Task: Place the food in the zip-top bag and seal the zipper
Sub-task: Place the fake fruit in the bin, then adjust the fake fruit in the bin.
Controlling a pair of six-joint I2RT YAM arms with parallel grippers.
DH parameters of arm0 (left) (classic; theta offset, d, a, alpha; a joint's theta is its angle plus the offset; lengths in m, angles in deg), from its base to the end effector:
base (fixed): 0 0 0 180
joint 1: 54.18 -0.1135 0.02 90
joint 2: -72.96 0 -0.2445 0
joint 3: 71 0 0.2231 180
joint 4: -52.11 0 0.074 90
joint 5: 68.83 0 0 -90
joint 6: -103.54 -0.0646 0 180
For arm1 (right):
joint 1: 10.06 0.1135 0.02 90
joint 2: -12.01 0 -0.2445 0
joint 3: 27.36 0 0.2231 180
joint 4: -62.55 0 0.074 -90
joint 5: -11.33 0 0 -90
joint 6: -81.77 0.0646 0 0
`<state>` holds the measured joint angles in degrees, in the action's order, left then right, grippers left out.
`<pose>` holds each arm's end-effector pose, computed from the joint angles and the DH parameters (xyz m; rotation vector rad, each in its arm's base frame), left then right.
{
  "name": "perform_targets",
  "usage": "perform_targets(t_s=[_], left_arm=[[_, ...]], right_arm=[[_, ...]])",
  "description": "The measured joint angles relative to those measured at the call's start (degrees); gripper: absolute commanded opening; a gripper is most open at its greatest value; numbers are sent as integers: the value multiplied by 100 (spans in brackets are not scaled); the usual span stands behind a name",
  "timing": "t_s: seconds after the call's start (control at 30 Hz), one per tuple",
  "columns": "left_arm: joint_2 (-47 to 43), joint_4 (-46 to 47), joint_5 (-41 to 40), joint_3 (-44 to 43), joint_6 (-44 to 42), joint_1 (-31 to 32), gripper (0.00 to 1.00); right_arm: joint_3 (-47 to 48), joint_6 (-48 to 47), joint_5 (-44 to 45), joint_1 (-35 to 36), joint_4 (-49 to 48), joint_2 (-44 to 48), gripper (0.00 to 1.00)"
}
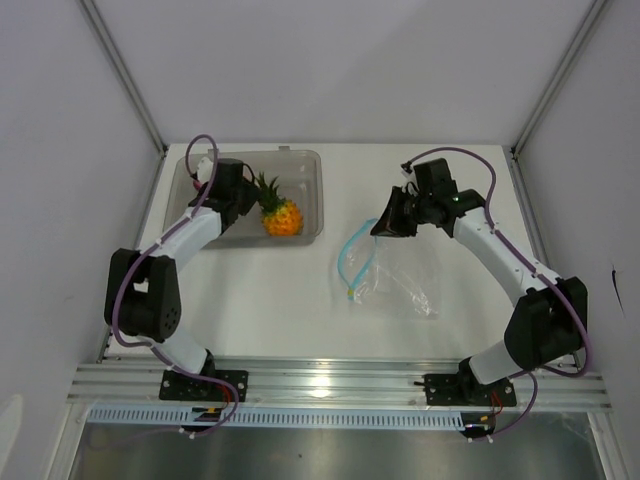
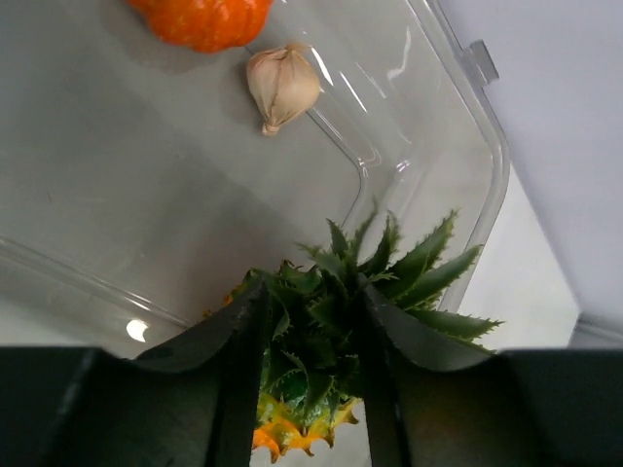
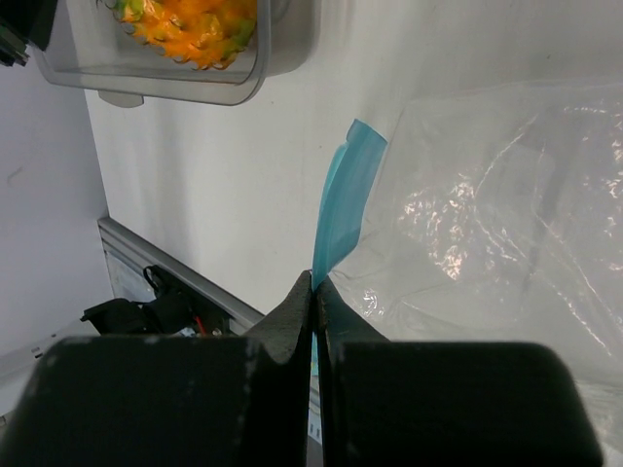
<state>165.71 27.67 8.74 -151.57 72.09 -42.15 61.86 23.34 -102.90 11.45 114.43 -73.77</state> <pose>0.3548 -0.0614 0.2289 -0.9910 1.9969 -0.4486 0.2814 0.1394 0.2713 0.0165 2.5330 0.9129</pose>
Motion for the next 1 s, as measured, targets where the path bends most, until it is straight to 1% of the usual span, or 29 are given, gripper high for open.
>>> perform_targets(t_s=[0.03, 0.07, 0.17, 0.2, 0.23, 0.37, 0.5, 0.67, 0.73, 0.8, 0.87, 1.0], left_arm=[[17, -48, -15, 0, 103, 0, 51], [22, -98, -50, 0, 201, 0, 71], [26, -181, -125, 2, 542, 0, 83], [26, -186, -146, 7, 601, 0, 89], [24, -184, -179, 17, 645, 0, 99], [-122, -271, -407, 210, 758, 0, 99], [-522, -505, -686, 393, 728, 0, 99], [-1226, -623, -1034, 549, 382, 11, 99], [-1445, -459, -1038, 693, 22, 11, 100], [-1495, -260, -756, 713, -678, 9, 99], [-1364, -164, -269, 581, -1419, 15, 100], [-813, -221, 894, -59, -2798, 24, 99]], right_arm=[[0, -11, -22, -9, -13, -15, 0], [0, -15, -33, -20, -26, -24, 0], [0, -22, -72, -35, -76, -57, 0], [0, -28, -83, -39, -90, -68, 0], [0, -33, -90, -42, -98, -74, 0], [0, -35, -136, -61, -114, -92, 0], [-2, -26, -234, -63, -232, -92, 0], [-4, -13, -330, -44, -365, -107, 0], [-4, -17, -348, -22, -400, -125, 0], [-4, -39, -350, -9, -398, -149, 0], [4, -107, -315, -4, -372, -199, 0], [278, -428, 50, 20, -15, -382, 0]])
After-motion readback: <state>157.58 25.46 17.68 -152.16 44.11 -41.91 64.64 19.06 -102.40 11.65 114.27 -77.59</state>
